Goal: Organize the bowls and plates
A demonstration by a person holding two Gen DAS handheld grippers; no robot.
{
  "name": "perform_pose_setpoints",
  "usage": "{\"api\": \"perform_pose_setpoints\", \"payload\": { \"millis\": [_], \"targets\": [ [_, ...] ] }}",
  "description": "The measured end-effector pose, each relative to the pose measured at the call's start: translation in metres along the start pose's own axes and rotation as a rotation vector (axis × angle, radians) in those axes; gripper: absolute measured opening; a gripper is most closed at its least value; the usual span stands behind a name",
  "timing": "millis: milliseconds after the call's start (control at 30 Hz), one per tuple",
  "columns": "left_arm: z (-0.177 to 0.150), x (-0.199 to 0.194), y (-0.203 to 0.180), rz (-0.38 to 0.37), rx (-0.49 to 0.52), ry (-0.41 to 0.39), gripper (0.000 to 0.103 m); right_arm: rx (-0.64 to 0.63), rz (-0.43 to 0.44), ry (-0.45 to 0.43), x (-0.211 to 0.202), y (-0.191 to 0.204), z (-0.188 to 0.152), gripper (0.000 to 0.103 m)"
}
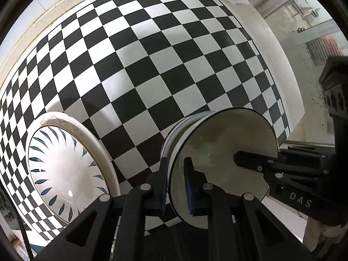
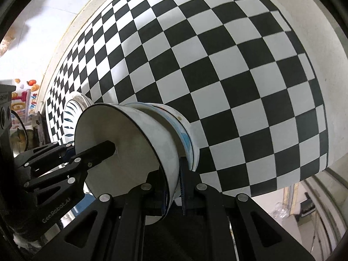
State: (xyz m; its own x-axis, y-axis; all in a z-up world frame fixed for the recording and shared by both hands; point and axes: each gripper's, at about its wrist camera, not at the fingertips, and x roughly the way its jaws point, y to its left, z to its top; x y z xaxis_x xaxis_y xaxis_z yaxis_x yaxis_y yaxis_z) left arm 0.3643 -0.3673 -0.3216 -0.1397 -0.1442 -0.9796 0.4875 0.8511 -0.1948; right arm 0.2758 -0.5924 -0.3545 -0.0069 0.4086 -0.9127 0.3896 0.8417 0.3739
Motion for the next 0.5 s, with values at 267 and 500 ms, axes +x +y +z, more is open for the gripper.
{"api": "perform_pose_setpoints", "payload": {
  "millis": [267,500],
  "targets": [
    [-0.0023,0.0004,-0.0002,0.012,-0.007,-0.004,0.012,0.005,0.02,-0.004,-0.0045,-0.002,-0.0034,0.014],
    [-0.0023,-0.0002,0.0006,0.014,-0.021,-0.006,0.012,-0.007,0.01,-0.001,-0.0062,0.0012,-0.0049,0.015]
  ]
}}
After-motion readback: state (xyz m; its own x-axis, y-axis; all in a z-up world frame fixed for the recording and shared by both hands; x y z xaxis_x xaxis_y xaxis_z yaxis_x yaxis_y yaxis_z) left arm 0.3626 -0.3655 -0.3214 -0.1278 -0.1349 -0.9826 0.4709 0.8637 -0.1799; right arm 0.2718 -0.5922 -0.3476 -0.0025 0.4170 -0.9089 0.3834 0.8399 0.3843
